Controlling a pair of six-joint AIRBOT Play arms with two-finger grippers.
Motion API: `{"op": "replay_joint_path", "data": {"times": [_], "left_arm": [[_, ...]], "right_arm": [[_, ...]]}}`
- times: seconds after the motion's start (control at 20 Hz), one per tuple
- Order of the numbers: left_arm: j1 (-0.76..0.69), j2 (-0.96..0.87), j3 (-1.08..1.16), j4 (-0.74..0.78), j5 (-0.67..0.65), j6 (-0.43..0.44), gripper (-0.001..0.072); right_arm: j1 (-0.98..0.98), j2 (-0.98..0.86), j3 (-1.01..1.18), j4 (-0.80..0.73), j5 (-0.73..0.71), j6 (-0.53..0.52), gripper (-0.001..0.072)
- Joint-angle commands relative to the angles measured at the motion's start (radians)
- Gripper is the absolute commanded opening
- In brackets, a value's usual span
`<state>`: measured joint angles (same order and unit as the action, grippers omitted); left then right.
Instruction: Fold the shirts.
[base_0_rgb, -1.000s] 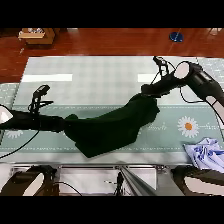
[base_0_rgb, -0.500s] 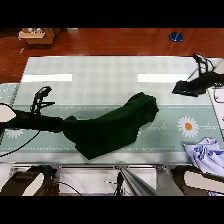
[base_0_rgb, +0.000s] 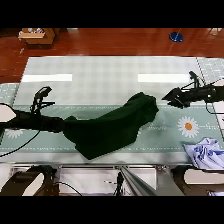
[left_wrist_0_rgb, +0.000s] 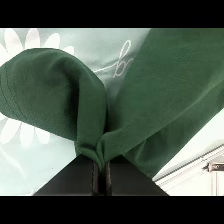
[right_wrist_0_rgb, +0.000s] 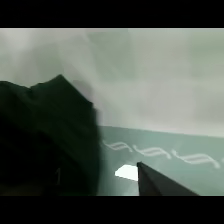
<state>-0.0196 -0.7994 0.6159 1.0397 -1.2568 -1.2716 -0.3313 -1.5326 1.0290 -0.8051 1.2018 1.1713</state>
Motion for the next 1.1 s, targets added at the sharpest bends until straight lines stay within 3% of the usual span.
{"op": "replay_joint_path", "data": {"times": [0.0,0.25,0.35,0.5,0.75,1.05], "left_arm": [[0.0,-0.001,0.0,0.001,0.0,0.0,0.003],[0.0,-0.001,0.0,0.0,0.0,0.0,0.0031],[0.0,0.0,0.0,0.0,0.0,0.0,0.003],[0.001,0.0,0.0,0.001,0.0,0.0,0.0031],[0.001,0.001,0.104,0.02,0.0,0.0,0.0029],[0.014,0.001,0.595,0.077,0.0,-0.008,0.0029]], "right_arm": [[0.037,-0.051,-0.009,0.08,-0.009,-0.031,0.0553],[0.161,-0.106,-0.009,0.082,-0.14,-0.002,0.0546],[0.197,-0.121,-0.009,0.081,-0.208,0.038,0.0489],[0.194,-0.119,-0.006,0.101,-0.248,0.049,0.0036],[0.08,0.01,0.062,0.122,-0.123,0.019,0.0033],[-0.05,0.349,0.257,0.123,-0.069,0.02,0.0033]]}}
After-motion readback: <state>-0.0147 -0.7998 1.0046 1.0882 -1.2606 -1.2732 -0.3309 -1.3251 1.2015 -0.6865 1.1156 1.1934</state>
